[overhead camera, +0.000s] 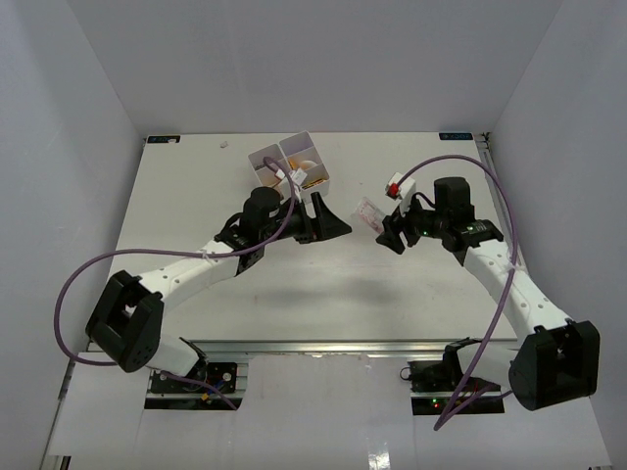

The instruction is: Organize the makeup

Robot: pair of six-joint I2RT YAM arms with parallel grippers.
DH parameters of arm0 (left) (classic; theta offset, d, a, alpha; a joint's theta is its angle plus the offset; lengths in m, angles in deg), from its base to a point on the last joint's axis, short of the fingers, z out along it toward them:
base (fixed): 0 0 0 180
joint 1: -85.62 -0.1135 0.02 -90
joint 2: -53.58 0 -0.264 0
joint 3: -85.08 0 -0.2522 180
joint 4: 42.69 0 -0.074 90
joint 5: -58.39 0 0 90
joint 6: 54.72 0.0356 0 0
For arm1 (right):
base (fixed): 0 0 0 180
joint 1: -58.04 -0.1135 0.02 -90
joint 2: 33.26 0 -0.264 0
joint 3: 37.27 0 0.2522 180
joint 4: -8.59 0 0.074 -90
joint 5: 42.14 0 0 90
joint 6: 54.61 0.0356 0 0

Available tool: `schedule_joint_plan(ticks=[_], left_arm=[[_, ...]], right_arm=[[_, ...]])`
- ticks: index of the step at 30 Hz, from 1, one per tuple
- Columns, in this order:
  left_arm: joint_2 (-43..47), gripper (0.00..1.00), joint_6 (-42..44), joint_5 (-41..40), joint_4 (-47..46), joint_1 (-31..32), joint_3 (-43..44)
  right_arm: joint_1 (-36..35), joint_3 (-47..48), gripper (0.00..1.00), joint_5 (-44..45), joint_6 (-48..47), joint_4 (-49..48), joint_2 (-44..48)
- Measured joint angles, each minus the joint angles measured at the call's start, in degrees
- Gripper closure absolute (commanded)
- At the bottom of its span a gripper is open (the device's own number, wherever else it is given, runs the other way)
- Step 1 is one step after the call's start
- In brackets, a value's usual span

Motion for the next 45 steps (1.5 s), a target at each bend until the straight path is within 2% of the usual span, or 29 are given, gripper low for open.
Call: schedule_joint_plan(ticks=[5, 15, 22, 26, 33, 38, 45], left_arm=[[-3.85, 0.04, 0.04, -0.48, 0.00, 2.33, 4.72], [-9.09, 0.19, 0.33, -0.23, 1.39, 3.48, 7.69], [-11.46, 0.32, 0.72, 1.31, 2.29, 4.01, 10.23], [-11.45, 0.49, 0.68, 2.33, 2.35, 4.04, 10.23], [-11.43, 0.53, 0.08, 6.31, 2.58, 4.21, 10.23], [-10.85, 0.68, 0.20, 7.54, 4.43, 4.25, 10.23], [-10.71, 0.84, 0.07, 8.07, 7.11, 4.20, 10.23]], right_arm=[[0.00, -2.42, 0.92, -2.67, -2.94, 1.16, 4.23], [0.00, -3.02, 0.92, -7.06, -6.15, 2.76, 7.24], [-2.00, -3.34, 0.92, -8.51, -7.88, 3.98, 5.86], [-3.10, -3.34, 0.92, -8.69, -8.36, 4.15, 5.40], [-3.88, -3.39, 0.91, -7.99, -8.42, 4.12, 5.26], [-4.71, -3.58, 0.90, -6.81, -8.42, 3.97, 5.26], [-6.91, -4.75, 0.81, -3.76, -8.69, 2.93, 5.33]])
